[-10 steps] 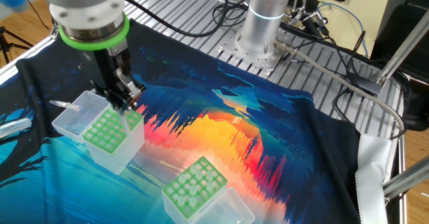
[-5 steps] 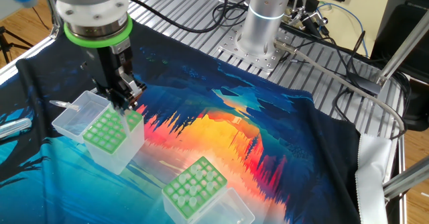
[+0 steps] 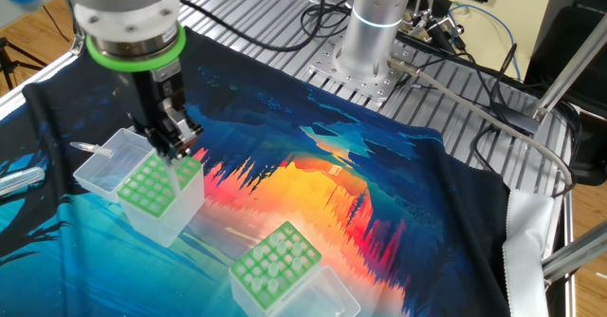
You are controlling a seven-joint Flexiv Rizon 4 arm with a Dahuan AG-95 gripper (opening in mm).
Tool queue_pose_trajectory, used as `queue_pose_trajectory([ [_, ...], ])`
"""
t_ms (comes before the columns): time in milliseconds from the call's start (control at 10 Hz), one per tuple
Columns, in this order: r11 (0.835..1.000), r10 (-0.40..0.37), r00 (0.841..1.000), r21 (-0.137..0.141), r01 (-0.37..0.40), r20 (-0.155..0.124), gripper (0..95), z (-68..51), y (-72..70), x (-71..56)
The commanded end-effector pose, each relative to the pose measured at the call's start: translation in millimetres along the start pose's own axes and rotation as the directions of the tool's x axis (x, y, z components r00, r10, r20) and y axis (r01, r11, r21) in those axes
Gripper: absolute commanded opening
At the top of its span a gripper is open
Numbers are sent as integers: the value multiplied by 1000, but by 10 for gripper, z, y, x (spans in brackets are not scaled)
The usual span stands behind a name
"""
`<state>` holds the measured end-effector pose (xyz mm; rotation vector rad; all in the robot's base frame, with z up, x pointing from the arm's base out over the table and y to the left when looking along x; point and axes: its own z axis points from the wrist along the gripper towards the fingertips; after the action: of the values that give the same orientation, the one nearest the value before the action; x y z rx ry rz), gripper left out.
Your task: Transfer all large pipette tips from one holder to another
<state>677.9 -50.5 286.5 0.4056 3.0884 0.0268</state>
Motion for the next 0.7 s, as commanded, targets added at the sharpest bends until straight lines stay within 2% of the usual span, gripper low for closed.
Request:
queue_pose_trajectory([
  [100,999,41,999,19,-41,7,0,-9,6,-15],
  [200,998,52,999,35,-52,17,0,-9,6,-15],
  [700,997,72,997,32,-73,26,0,-9,6,-15],
])
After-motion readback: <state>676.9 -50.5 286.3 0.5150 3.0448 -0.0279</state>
